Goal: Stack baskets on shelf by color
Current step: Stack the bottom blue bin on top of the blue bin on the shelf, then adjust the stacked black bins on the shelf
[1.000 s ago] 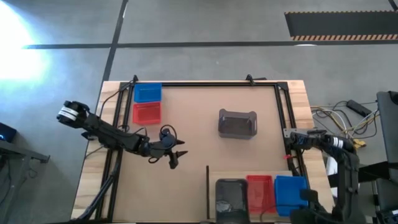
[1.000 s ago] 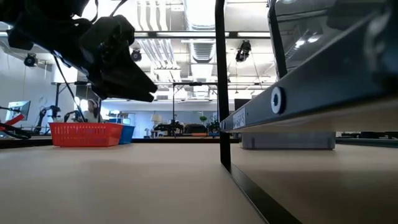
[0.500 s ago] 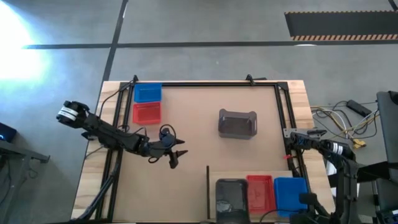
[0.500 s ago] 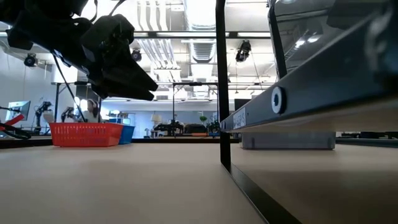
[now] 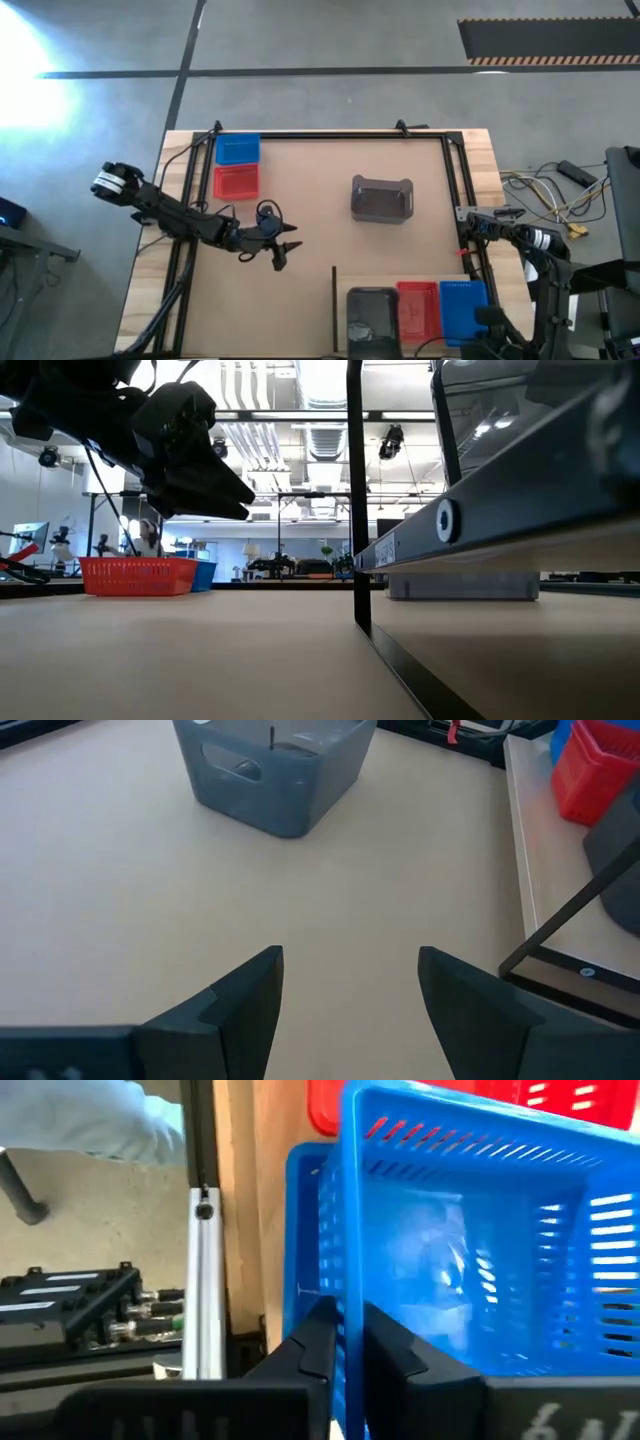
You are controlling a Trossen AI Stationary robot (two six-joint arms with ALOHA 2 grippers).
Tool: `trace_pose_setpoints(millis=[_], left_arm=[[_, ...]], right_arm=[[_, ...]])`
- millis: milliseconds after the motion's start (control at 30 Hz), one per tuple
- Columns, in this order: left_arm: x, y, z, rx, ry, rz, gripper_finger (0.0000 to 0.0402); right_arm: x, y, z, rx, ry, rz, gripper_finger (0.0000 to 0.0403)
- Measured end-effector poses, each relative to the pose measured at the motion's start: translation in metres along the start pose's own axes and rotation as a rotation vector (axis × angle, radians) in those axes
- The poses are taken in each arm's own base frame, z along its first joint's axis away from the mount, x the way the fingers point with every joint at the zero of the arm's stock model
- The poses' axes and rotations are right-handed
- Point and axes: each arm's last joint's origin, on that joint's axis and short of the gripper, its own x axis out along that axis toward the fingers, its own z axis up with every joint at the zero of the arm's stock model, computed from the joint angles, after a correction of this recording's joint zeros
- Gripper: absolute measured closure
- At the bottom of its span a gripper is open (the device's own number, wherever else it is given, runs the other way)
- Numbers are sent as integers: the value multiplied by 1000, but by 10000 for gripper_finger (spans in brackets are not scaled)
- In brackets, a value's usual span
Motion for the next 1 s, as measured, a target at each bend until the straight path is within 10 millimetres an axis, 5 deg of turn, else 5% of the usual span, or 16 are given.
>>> trace_pose_setpoints(millis=[367, 600, 1000], left_arm=[[0, 1, -1, 1, 2, 1, 185], [0, 1, -1, 1, 2, 1, 185], [-3, -8, 3, -14, -29, -42, 185]], right_arm=[[7, -1, -1, 10, 34, -23, 266], [-13, -1, 11, 46, 0, 60, 219], [-9, 17, 96, -15, -453, 222, 214]])
